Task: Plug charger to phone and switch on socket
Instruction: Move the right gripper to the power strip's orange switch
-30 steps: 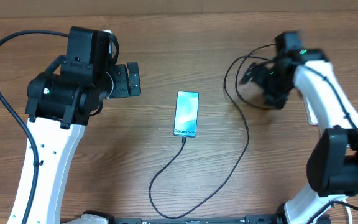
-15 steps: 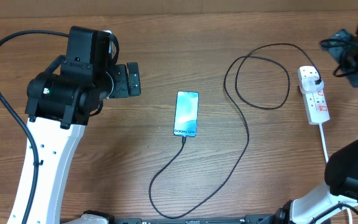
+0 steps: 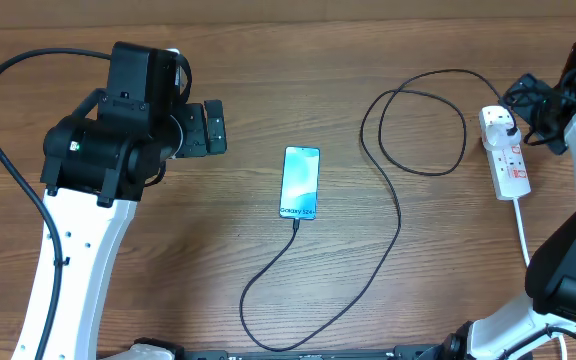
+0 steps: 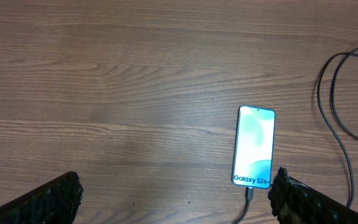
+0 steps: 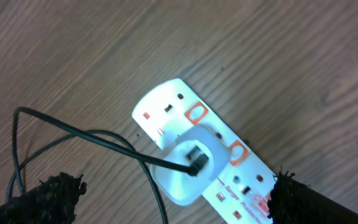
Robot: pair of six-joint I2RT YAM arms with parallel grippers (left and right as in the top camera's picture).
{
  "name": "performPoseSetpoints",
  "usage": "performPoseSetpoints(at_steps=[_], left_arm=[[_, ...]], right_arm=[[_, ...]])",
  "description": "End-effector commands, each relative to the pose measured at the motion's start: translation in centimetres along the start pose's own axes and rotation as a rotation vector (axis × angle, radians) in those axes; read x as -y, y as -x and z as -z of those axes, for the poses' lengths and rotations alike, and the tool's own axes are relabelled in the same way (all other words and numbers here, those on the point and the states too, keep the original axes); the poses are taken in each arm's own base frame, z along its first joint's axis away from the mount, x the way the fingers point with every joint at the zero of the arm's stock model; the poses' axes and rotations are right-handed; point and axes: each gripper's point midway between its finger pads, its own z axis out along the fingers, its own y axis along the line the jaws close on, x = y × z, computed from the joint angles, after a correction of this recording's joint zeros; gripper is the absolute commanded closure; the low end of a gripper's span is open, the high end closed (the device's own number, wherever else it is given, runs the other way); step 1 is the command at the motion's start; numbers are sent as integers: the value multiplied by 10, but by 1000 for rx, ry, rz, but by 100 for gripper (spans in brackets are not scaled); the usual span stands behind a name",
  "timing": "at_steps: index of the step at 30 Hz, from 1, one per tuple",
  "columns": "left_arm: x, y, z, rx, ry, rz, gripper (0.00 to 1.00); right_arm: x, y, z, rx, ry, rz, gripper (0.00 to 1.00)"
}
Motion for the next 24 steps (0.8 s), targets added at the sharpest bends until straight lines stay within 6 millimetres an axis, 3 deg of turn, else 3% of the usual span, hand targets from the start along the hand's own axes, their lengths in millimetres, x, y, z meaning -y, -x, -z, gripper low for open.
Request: performPoseSetpoints(at_steps=[1,11,24], left_arm=[[2,1,0,3,0,-25,0],[2,1,0,3,0,-25,0],[2,1,0,3,0,-25,0]], right_arm=[[-2,-8,-7,-7,22,38,0],[2,-39,-33,-51,56,40,0],[1,-35,-51,16,84,66,0]])
